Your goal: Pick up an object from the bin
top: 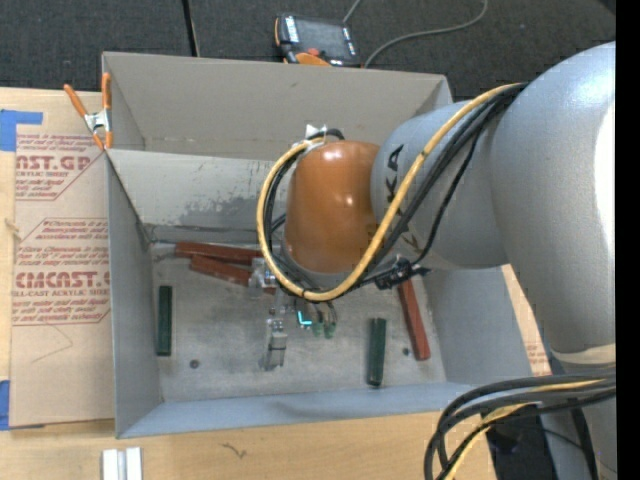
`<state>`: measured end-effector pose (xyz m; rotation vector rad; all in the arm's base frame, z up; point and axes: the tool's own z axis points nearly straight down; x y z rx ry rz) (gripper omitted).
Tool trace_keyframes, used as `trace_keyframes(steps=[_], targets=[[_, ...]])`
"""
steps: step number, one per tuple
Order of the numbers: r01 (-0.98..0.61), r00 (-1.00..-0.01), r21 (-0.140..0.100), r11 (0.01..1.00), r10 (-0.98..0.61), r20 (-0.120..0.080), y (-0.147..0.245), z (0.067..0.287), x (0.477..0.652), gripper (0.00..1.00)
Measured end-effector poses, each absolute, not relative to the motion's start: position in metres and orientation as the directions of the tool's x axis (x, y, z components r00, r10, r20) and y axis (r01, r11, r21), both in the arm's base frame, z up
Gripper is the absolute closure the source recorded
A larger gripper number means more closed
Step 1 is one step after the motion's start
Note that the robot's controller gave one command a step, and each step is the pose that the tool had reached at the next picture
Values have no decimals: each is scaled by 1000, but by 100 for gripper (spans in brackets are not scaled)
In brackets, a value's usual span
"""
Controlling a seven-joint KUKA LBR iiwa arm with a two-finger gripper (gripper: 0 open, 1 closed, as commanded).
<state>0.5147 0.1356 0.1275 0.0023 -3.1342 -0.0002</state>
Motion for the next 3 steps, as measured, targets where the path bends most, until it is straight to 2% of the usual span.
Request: trace_keyframes(steps=[1,2,3], targets=[[-103,-995,-4,995,-103,-4,51,104,589,0],[261,-965,4,965,261,-2,132,70,587,0],[368,-930,3,930,368,-2,120,71,593,0]])
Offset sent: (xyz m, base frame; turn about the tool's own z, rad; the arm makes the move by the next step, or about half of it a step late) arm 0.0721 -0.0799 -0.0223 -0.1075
